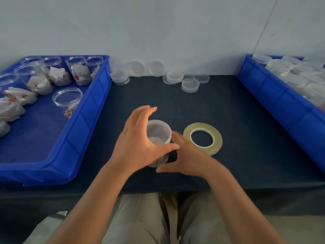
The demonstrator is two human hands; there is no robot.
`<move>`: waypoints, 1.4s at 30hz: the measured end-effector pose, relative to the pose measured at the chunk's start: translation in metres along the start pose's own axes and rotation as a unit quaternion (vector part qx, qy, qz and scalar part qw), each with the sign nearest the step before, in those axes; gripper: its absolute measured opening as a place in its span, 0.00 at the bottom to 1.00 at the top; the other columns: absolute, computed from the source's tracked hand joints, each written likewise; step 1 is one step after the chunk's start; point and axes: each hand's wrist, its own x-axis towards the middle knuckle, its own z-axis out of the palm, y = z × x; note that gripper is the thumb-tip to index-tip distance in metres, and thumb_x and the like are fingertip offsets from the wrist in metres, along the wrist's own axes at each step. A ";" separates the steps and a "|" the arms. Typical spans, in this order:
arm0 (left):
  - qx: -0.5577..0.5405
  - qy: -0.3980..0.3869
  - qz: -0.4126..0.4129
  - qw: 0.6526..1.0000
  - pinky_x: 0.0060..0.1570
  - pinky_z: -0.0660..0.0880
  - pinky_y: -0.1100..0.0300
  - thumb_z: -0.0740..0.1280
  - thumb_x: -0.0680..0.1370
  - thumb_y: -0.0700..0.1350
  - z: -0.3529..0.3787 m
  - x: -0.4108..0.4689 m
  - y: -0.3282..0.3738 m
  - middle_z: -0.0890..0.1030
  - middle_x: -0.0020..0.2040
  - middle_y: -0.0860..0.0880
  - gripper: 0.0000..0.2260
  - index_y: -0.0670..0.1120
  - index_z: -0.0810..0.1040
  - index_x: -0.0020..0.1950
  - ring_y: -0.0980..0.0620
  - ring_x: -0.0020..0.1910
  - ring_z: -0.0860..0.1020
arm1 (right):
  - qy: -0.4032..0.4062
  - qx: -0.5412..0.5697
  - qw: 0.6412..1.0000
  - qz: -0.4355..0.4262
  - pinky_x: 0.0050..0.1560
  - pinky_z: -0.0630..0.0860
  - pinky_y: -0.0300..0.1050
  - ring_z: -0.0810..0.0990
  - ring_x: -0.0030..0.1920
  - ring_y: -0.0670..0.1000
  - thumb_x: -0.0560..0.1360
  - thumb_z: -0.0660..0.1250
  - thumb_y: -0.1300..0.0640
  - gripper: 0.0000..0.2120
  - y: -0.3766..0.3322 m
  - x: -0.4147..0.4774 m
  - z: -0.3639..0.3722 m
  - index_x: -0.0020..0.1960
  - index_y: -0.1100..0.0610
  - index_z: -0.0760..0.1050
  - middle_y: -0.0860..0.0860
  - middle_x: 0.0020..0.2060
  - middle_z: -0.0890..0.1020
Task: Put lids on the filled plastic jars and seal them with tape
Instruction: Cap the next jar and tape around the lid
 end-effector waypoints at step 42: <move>0.056 0.183 0.202 0.961 0.47 0.80 0.59 0.65 0.86 0.49 0.009 -0.037 0.045 0.88 0.51 0.55 0.13 0.46 0.87 0.50 0.55 0.47 0.86 | 0.187 0.115 0.975 -0.030 0.32 0.71 0.37 0.72 0.31 0.43 0.78 0.61 0.32 0.15 -0.033 -0.083 -0.009 0.61 0.34 0.65 0.43 0.38 0.77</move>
